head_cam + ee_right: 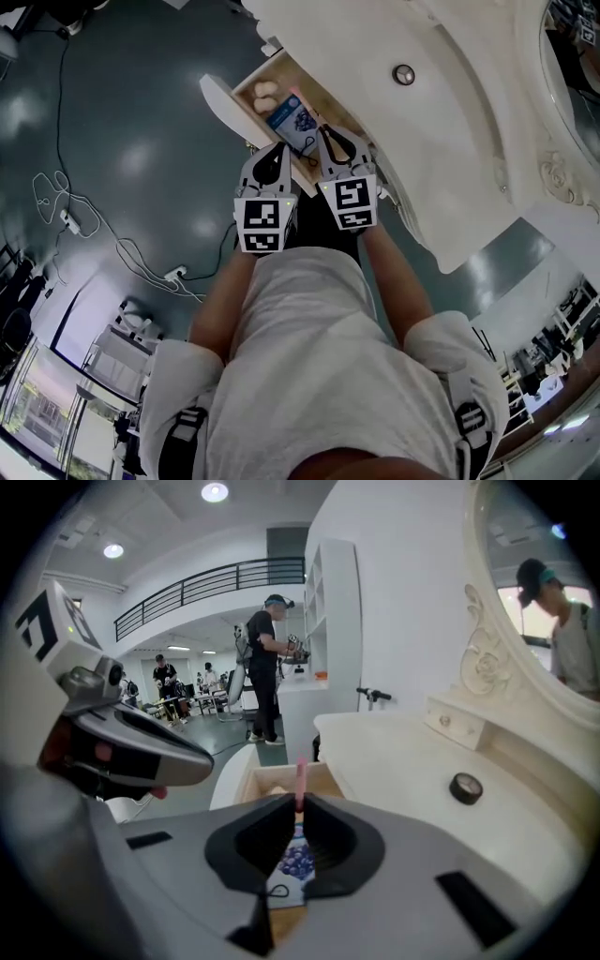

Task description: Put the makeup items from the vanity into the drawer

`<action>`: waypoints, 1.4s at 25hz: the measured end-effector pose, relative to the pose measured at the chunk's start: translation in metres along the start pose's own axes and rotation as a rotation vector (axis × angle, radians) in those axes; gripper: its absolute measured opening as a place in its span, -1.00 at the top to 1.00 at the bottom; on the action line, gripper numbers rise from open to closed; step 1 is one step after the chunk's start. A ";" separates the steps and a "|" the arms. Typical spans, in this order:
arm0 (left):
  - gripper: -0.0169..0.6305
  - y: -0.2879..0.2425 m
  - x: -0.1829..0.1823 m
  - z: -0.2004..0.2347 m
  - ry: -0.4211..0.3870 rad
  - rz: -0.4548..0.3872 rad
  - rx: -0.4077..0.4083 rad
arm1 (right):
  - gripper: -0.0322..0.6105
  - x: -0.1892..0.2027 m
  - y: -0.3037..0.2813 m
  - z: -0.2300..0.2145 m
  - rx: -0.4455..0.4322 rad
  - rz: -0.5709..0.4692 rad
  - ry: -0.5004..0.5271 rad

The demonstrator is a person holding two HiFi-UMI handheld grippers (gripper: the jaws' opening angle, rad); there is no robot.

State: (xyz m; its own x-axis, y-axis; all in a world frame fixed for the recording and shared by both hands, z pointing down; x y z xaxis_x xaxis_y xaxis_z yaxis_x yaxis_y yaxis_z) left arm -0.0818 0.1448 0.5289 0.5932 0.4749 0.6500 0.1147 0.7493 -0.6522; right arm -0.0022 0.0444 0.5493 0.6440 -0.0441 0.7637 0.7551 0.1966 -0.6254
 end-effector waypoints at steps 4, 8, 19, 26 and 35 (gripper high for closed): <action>0.93 -0.004 0.001 0.009 -0.012 0.005 -0.012 | 0.79 0.018 -0.022 0.006 -0.025 0.076 -0.025; 0.93 -0.009 0.007 0.019 0.002 0.034 -0.021 | 0.79 0.031 -0.037 0.008 -0.035 0.161 -0.039; 0.93 -0.023 0.008 0.041 0.012 0.083 -0.017 | 0.79 0.056 -0.075 0.019 -0.055 0.290 -0.074; 0.93 -0.027 0.010 0.047 0.021 0.117 0.000 | 0.79 0.073 -0.095 0.017 -0.049 0.362 -0.139; 0.93 -0.023 0.006 0.051 -0.010 0.130 0.017 | 0.79 0.088 -0.103 0.023 -0.070 0.424 -0.198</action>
State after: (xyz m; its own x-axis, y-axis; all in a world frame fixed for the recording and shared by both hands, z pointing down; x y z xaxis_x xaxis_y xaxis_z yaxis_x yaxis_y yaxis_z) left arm -0.1215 0.1539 0.5671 0.5942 0.5733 0.5641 0.0239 0.6885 -0.7248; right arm -0.0257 0.0424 0.6847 0.8667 0.2152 0.4500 0.4411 0.0903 -0.8929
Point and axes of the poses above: the fingertips, and each gripper's own axes: y backward along the fingers, z to its left, x out of its underside, the point moved 6 cm from there along y, backward along the fingers, and after that the axes turned 15 degrees about y, right-handed, at the moved point
